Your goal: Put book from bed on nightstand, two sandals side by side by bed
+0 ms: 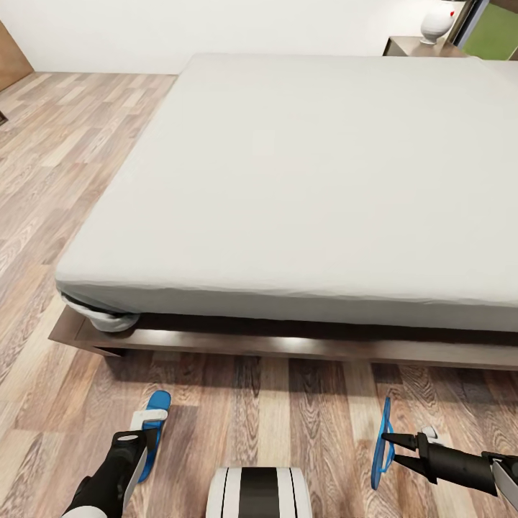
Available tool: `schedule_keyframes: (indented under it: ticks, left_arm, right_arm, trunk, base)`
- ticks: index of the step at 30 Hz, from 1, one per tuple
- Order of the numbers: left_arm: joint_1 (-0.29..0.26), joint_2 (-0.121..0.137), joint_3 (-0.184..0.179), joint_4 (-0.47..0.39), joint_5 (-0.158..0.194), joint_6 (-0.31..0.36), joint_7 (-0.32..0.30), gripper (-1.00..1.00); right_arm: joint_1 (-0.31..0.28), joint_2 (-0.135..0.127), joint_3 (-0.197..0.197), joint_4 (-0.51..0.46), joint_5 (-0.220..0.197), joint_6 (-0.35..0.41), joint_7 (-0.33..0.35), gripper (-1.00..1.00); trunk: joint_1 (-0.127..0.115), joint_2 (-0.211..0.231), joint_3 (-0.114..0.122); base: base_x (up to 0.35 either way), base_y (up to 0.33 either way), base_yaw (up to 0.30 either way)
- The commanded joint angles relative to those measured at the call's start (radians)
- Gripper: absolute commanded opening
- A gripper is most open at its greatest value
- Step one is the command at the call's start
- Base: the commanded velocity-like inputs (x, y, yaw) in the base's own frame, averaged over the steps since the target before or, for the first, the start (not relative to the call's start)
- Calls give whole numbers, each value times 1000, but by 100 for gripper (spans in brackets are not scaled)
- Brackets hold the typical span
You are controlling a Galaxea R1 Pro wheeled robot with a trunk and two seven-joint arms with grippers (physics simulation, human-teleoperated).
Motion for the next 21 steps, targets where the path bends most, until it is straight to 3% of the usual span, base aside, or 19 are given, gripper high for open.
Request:
schedule_keyframes:
  ticks: [1, 4, 10, 21]
  left_arm:
    - [0, -1, 3, -2, -6, 5, 1, -100]
    - [0, -1, 3, -2, -6, 5, 1, -100]
    - [0, -1, 3, -2, -6, 5, 1, -100]
    - [0, -1, 3, -1, -6, 5, 1, -100]
  right_arm:
    - [0, 0, -2, 0, 0, 7, 2, -100]
    - [0, 0, -2, 0, 0, 7, 2, -100]
    - [0, 0, -2, 0, 0, 7, 2, -100]
    - [0, 0, -2, 0, 0, 7, 2, -100]
  trunk:
    - [0, 0, -1]
    - [0, 0, -1]
    - [3, -2, -24]
    - [3, -2, -24]
  base:
    - [0, 0, 0]
    - [0, 0, 0]
    - [0, 0, 0]
    - [0, 0, 0]
